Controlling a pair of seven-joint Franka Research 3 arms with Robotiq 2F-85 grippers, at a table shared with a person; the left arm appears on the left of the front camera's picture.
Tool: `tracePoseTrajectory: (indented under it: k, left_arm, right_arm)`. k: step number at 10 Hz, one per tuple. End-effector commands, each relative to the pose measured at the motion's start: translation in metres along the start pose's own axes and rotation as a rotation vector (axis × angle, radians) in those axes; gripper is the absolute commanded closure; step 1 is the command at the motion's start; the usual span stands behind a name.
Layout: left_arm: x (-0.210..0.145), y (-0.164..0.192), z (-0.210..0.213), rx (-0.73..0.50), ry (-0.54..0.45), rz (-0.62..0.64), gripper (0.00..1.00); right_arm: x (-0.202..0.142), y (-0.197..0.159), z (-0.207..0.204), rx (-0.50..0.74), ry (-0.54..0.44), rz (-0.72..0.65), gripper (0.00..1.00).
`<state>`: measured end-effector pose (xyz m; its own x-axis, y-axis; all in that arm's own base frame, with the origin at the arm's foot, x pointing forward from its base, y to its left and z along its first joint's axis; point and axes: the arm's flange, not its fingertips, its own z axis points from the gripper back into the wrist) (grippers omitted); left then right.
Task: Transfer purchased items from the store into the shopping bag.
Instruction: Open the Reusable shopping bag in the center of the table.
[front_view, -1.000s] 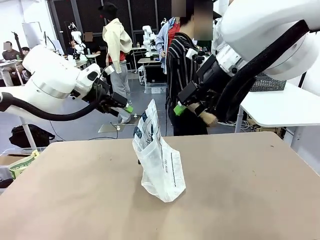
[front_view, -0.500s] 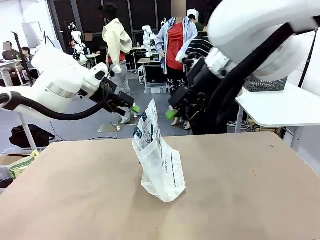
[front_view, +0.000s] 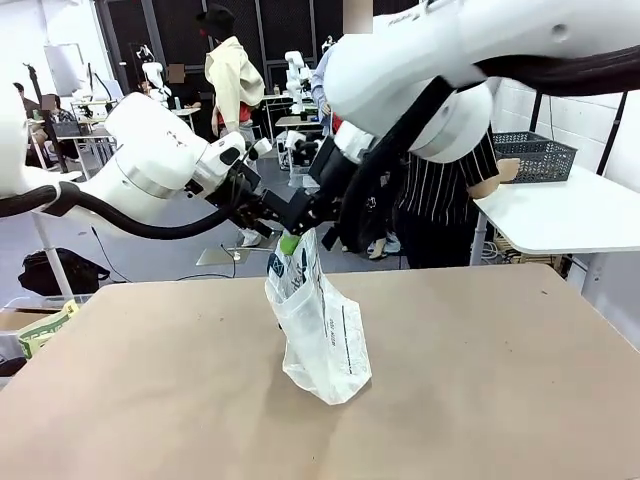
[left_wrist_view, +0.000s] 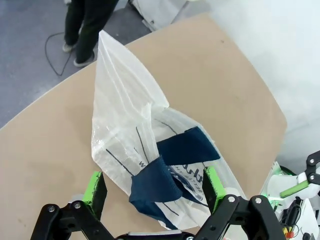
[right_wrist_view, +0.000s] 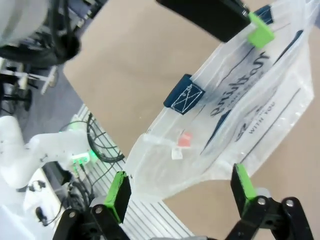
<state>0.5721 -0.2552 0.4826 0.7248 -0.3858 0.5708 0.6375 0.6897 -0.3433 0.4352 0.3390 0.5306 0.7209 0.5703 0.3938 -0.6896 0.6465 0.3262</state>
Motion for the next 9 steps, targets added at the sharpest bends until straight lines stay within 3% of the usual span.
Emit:
tracePoseTrajectory:
  k: [1,7,8,9]
  left_arm:
    - [0.011,0.004,0.002,0.004,0.026,0.013,0.00]
    - [0.013,0.001,-0.009,-0.028,0.077,0.014,0.00]
    - [0.013,0.001,-0.008,-0.033,0.077,0.017,0.14]
    - [0.013,0.002,-0.008,-0.032,0.079,0.017,0.33]
  right_arm:
    - [0.023,-0.001,-0.014,-0.022,0.069,-0.017,0.00]
    - [0.017,-0.005,-0.038,-0.152,0.088,-0.101,0.00]
    - [0.013,-0.002,-0.036,-0.196,0.078,-0.109,0.00]
    - [0.013,-0.003,-0.036,-0.215,0.063,-0.109,0.10]
